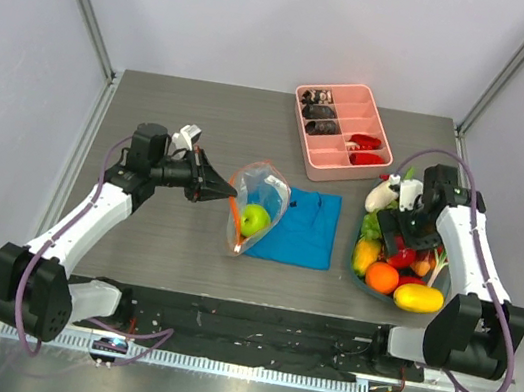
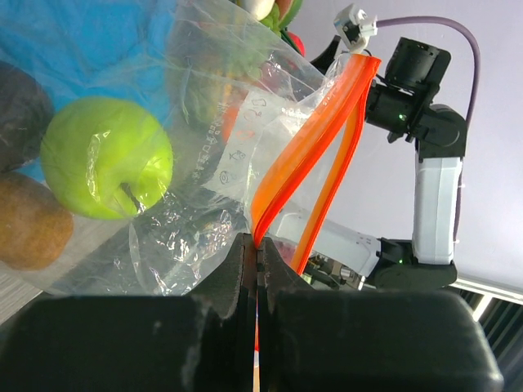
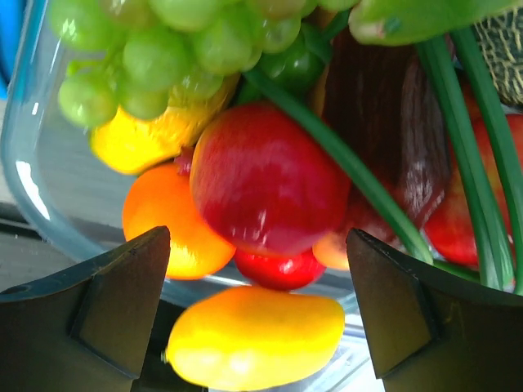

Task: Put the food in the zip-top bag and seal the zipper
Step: Pick up the fake fruit from the bin.

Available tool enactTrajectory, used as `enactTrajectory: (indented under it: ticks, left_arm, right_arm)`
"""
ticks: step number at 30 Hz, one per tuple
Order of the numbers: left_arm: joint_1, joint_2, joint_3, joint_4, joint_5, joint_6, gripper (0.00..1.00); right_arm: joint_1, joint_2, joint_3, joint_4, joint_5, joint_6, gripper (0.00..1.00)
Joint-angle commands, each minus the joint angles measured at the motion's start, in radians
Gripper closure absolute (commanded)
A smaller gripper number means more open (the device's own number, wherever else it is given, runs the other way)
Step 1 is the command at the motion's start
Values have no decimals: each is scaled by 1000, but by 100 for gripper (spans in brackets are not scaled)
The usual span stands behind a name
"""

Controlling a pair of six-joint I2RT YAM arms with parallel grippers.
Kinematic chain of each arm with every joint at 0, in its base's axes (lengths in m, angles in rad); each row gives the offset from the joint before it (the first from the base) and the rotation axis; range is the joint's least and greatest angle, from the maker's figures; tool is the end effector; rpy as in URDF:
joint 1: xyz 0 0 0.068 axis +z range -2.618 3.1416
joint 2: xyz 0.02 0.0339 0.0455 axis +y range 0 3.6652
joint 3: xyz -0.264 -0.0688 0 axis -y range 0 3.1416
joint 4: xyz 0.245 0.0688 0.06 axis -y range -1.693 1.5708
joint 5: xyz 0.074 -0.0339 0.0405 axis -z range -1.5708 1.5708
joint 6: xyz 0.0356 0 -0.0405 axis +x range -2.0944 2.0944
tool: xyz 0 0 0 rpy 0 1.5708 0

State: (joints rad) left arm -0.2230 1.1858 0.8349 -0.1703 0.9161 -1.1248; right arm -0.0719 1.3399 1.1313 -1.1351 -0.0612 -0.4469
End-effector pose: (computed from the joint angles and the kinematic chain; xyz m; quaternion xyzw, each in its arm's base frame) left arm 0.2420 -0.0838 0.2827 -0.1388 0.7952 -0.5795 0.1123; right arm 0.2359 -0.0148 0.2717 -0.1885 0.9750 0.0003 0.1173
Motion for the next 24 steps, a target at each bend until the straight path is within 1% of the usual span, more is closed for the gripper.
enactTrajectory:
  ticks: [1, 6, 9, 10, 12, 13, 14, 15, 16, 17, 18, 19, 20, 22, 23, 24]
  left_arm:
    - [-3, -28, 12, 9, 10, 14, 100]
    - [-3, -26, 9, 9, 9, 16, 100]
    - [-4, -18, 10, 8, 10, 17, 100]
    - [-4, -15, 12, 8, 10, 19, 100]
    - [-4, -11, 15, 9, 10, 17, 100]
    - [-3, -11, 16, 9, 13, 17, 100]
    - [-3, -9, 16, 9, 12, 19, 100]
    - [-3, -11, 17, 8, 12, 19, 100]
    - [-3, -9, 17, 8, 12, 17, 100]
    - [-3, -12, 15, 6, 12, 19, 100]
    - [-3, -12, 13, 6, 12, 19, 100]
    - [-3, -14, 12, 6, 12, 17, 100]
    - [-4, -14, 10, 3, 12, 17, 100]
    - [-3, -15, 9, 3, 9, 19, 100]
    - [-4, -14, 9, 5, 9, 20, 100]
    - [-4, -14, 10, 5, 6, 22, 100]
  right_arm:
    - [3, 28, -31, 107, 20, 53, 7]
    - [3, 38, -71, 146, 23, 57, 7]
    - [3, 36, -71, 141, 21, 60, 16]
    - [1, 28, -68, 137, 21, 59, 22]
    - [3, 15, -47, 106, 21, 57, 28]
    - [3, -2, -35, 89, 18, 56, 35]
    - [3, -14, -19, 55, 17, 54, 37]
    - [3, -25, 19, 38, 14, 51, 39]
    - [3, -36, 40, 23, 8, 48, 43]
    - [3, -51, 67, -20, 0, 45, 45]
    - [3, -57, 124, -44, -6, 42, 47]
    - [3, -59, 157, -69, -38, 33, 48]
    - [3, -58, 192, -128, -64, 24, 49]
    - [4, -50, 300, -178, -126, -8, 50]
    - [6, -38, 341, -228, -228, -22, 50]
    - [15, -27, 420, -242, -270, -27, 50]
